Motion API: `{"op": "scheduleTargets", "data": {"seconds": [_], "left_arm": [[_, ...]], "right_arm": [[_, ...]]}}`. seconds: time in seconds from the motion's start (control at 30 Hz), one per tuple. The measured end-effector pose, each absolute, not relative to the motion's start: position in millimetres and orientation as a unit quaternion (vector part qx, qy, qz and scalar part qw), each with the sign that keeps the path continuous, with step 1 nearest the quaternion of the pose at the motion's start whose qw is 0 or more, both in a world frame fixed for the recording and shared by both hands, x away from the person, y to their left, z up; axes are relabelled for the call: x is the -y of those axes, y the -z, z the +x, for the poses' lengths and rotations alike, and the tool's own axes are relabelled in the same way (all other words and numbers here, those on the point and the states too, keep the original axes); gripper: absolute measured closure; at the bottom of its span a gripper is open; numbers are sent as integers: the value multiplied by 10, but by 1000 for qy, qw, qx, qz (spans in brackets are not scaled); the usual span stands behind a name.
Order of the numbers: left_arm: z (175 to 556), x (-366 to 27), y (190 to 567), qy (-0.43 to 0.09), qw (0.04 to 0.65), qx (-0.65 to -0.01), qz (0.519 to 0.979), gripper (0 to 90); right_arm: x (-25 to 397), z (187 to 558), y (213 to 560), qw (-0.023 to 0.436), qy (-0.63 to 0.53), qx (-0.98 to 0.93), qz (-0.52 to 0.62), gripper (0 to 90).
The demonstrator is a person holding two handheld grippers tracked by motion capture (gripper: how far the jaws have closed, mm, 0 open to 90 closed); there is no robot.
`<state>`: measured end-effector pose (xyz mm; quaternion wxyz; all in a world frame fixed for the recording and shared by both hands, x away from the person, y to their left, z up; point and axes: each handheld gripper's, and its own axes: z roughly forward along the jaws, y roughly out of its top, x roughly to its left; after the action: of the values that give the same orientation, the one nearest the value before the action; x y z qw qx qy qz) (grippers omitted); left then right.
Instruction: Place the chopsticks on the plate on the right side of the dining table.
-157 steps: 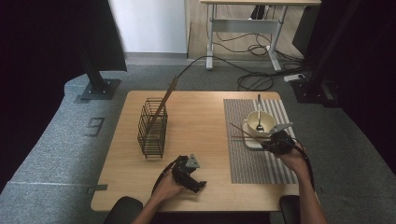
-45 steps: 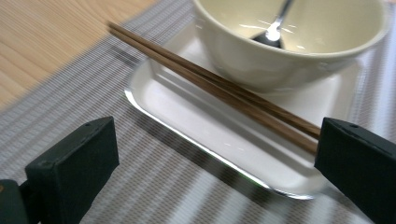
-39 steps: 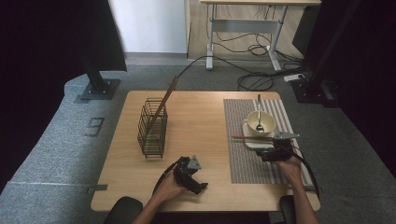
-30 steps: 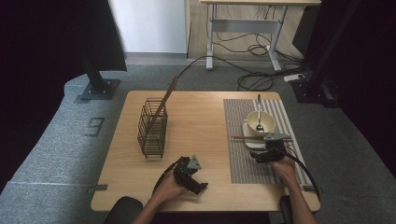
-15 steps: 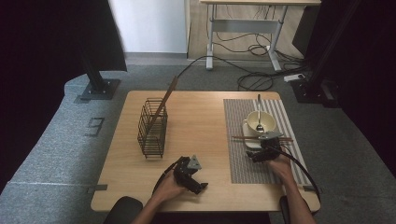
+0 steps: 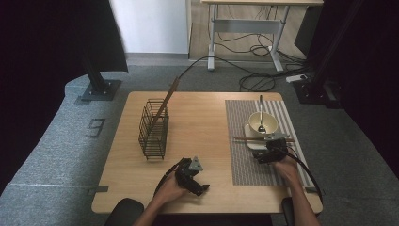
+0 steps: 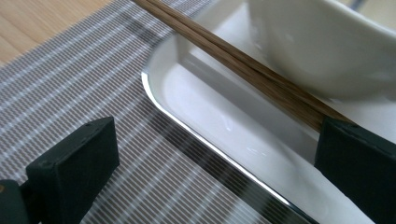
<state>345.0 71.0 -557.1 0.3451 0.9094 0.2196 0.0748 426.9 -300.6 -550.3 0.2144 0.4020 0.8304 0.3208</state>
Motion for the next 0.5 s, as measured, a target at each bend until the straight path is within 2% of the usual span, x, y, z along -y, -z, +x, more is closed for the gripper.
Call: {"op": "scheduleTargets", "data": {"seconds": [0.5], "left_arm": [[3450, -710, 5571, -75, 345, -220, 909, 0]], "right_arm": [[3103, 4260, 5481, 212, -328, -822, 415, 0]]}}
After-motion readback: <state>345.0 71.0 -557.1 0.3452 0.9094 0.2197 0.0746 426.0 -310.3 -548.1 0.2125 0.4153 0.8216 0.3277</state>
